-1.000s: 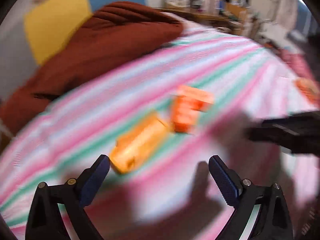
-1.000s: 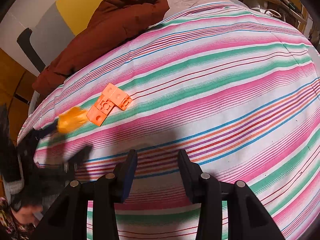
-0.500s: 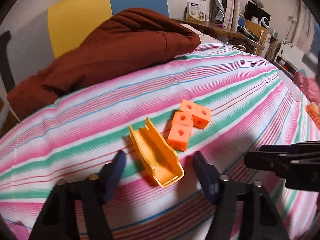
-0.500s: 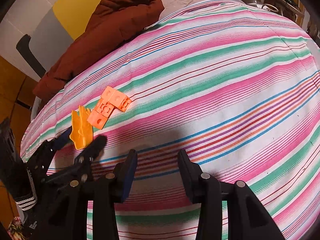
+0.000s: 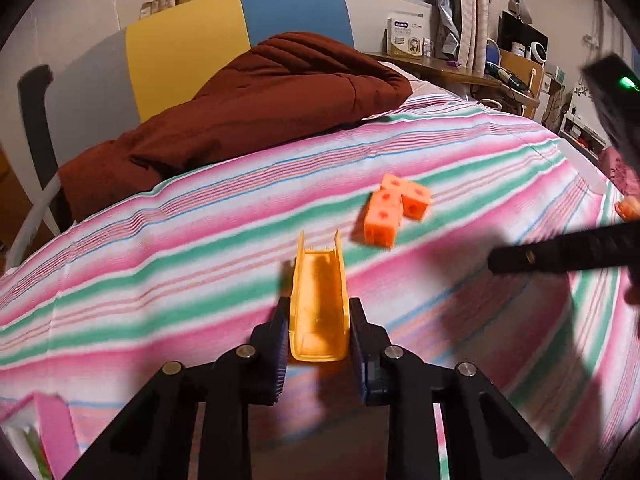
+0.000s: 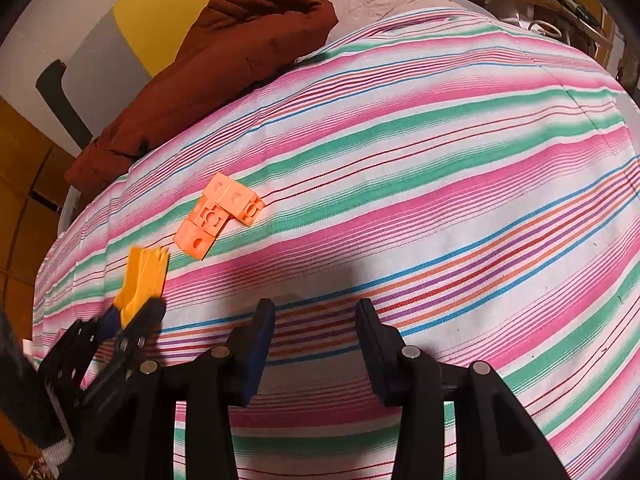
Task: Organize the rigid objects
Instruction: 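Grasp the orange chute piece with left tool while right reaches for orange blocks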
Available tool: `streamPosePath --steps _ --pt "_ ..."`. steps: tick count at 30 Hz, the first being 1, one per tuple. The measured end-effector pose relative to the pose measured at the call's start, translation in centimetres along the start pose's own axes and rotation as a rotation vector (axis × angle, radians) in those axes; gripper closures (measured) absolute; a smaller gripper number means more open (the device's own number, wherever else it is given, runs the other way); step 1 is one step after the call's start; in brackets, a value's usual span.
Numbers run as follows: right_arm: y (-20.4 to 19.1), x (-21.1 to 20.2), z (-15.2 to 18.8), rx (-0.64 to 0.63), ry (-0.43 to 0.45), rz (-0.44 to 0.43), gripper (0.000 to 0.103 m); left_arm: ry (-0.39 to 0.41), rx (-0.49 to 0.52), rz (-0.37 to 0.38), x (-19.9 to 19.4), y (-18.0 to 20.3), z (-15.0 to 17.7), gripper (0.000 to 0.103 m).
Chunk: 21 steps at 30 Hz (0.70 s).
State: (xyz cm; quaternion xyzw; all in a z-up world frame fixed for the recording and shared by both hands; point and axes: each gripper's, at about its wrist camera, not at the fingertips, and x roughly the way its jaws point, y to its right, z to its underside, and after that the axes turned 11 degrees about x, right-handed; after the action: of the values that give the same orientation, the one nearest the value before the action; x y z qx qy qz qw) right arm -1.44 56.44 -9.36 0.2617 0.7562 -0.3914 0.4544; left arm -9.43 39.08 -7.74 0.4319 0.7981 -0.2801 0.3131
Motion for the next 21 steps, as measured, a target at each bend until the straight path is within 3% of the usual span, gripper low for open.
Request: streamPosePath --steps 5,9,12,17,21 --pt "0.0 -0.3 0.0 -0.016 0.016 0.005 0.061 0.005 -0.014 -0.019 -1.8 0.3 1.9 0.076" --pt "-0.3 -1.2 -0.7 0.043 0.084 -0.12 0.061 0.014 -0.054 -0.047 -3.4 0.4 3.9 0.076" --pt "-1.8 -1.8 -0.7 -0.009 0.138 -0.143 0.061 0.019 -0.078 -0.08 -4.5 0.5 5.1 0.076" --pt "-4.8 0.0 -1.0 -0.087 0.136 -0.114 0.061 0.023 -0.1 -0.1 -5.4 0.5 6.1 0.076" --pt "-5.9 2.0 -1.8 -0.051 0.125 -0.095 0.056 0.022 -0.096 -0.112 -5.4 0.7 6.2 0.076"
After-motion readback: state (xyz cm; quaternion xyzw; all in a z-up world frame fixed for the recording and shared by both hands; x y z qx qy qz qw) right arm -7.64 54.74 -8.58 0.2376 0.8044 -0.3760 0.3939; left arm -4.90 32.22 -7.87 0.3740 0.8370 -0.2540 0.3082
